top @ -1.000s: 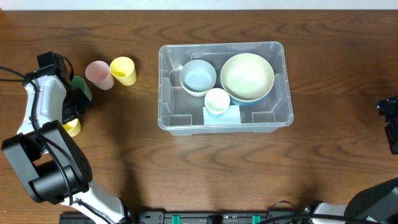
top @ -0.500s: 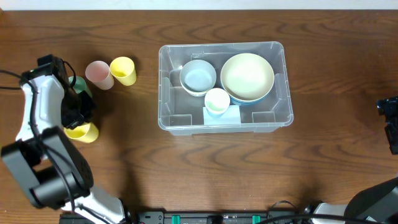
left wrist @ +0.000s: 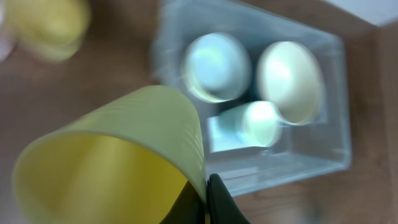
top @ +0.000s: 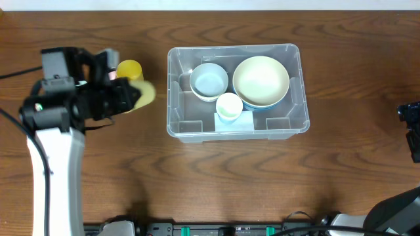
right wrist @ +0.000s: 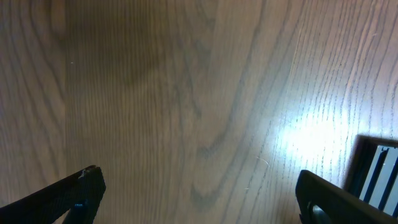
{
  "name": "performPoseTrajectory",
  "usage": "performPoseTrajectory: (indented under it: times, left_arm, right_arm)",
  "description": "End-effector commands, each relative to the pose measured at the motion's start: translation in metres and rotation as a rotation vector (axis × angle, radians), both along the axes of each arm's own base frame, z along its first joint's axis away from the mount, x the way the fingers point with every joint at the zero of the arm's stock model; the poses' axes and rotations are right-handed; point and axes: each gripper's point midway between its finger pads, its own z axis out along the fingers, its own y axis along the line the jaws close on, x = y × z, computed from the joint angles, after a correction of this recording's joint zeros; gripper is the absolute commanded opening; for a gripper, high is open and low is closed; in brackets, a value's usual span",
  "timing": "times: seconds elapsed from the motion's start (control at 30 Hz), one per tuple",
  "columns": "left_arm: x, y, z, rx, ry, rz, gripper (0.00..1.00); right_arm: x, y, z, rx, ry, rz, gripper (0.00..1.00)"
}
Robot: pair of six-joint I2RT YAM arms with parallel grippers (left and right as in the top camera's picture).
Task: Pack container
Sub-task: 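Lift the yellow cup and carry it right over the bin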
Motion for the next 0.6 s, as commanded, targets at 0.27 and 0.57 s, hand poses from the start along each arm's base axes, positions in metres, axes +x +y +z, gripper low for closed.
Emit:
performPoseTrajectory:
  times: [0.27,0.57]
  left_arm:
    - [0.010,-0.077,0.064,0.156,-0.197,-0.108,0.06]
    - [0.030,-0.138,0.015,0.224,-0.087,-0.287,0.05]
  right_arm:
    - [-0.002,-0.002,0.001,-0.002,-0.003,-0.025,0.99]
    - [-0.002,-0.002,0.001,-0.002,-0.003,-0.025,0.99]
